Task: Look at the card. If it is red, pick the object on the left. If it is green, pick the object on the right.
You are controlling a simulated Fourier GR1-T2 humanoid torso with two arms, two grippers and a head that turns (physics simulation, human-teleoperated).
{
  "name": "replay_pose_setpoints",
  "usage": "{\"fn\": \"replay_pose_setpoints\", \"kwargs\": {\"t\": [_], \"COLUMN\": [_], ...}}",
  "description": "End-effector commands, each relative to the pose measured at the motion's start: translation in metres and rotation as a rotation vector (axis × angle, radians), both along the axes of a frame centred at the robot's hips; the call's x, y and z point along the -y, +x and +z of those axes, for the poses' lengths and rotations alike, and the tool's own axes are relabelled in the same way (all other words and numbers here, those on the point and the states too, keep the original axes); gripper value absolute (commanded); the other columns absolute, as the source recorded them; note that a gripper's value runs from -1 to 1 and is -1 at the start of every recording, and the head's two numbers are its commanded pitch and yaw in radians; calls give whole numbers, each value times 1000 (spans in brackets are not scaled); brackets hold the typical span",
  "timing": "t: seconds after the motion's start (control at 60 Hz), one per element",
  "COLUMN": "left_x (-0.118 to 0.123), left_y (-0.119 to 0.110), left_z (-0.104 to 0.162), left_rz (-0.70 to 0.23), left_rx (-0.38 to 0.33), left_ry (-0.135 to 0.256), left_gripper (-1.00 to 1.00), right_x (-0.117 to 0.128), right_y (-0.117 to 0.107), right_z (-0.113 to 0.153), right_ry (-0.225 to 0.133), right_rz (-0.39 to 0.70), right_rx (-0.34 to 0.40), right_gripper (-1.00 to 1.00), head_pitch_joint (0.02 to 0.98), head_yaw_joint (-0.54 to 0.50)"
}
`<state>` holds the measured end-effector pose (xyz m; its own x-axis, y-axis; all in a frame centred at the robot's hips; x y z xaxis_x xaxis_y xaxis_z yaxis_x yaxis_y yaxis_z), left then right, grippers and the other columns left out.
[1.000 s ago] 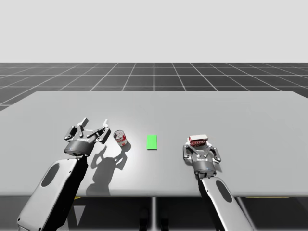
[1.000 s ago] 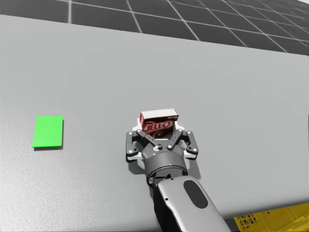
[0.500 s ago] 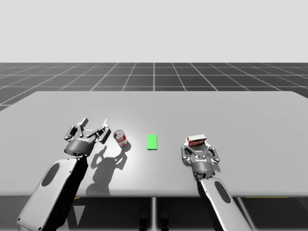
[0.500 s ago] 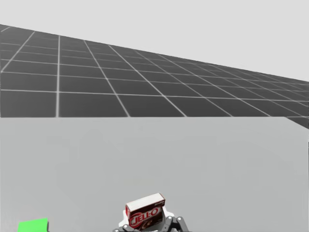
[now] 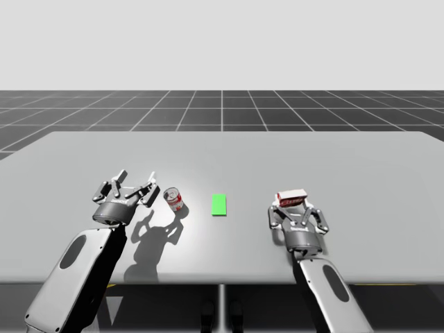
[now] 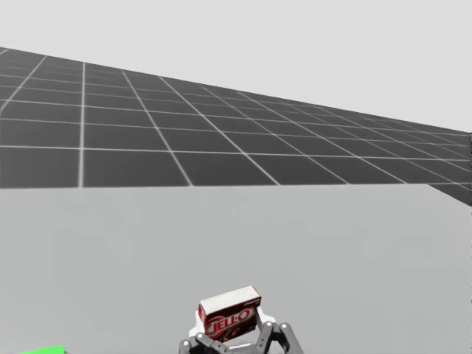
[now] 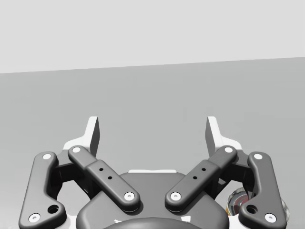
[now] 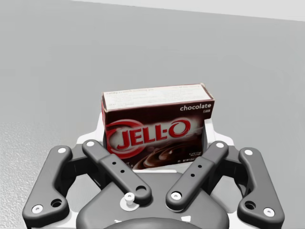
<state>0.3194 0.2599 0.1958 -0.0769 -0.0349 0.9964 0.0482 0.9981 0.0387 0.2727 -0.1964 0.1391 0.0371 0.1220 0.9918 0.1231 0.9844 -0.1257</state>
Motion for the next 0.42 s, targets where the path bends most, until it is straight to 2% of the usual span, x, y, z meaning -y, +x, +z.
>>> {"fn": "replay_pose_setpoints", "kwargs": {"t": [0.017, 0.25, 0.417], "left_x": [0, 0, 0], "left_y": [0, 0, 0], "left_z": [0, 0, 0], "left_rz": [1, 1, 1], "left_rx": [0, 0, 0], "left_ry": [0, 0, 0], "left_gripper": [-1000, -1000, -1000], "right_x": [18, 26, 27], "right_y": [17, 26, 25], "right_z": [51, 112, 159], "right_ry": [-1, -7, -22], "right_rz": [-114, -127, -127], "right_rx": [130, 265, 395], "right_gripper": [1000, 1000, 1000], "head_pitch_joint": [424, 427, 428], "head_yaw_joint": [-422, -431, -432]}}
